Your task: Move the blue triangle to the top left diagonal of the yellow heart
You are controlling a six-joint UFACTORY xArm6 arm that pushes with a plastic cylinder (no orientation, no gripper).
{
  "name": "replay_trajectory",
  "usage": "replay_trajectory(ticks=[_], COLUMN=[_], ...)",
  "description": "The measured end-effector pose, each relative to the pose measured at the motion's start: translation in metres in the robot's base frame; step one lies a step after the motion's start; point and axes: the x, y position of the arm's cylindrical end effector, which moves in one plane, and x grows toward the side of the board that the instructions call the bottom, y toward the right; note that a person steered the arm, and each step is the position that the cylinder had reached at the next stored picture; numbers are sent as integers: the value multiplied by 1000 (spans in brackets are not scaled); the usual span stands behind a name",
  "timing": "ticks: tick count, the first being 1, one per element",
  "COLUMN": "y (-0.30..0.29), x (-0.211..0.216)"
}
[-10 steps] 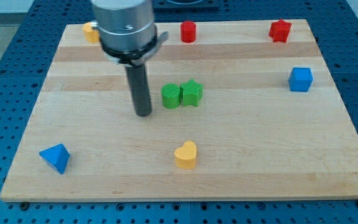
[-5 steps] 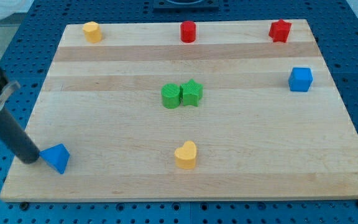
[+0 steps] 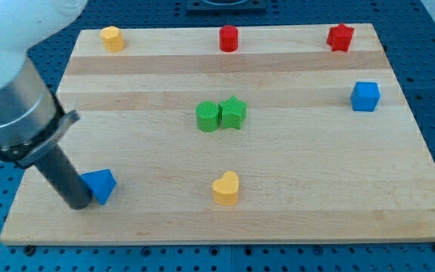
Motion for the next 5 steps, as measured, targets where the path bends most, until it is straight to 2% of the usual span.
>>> replay_trajectory(ticks=[1,3,5], y=[22,22,30], x=[-6,-41,-52])
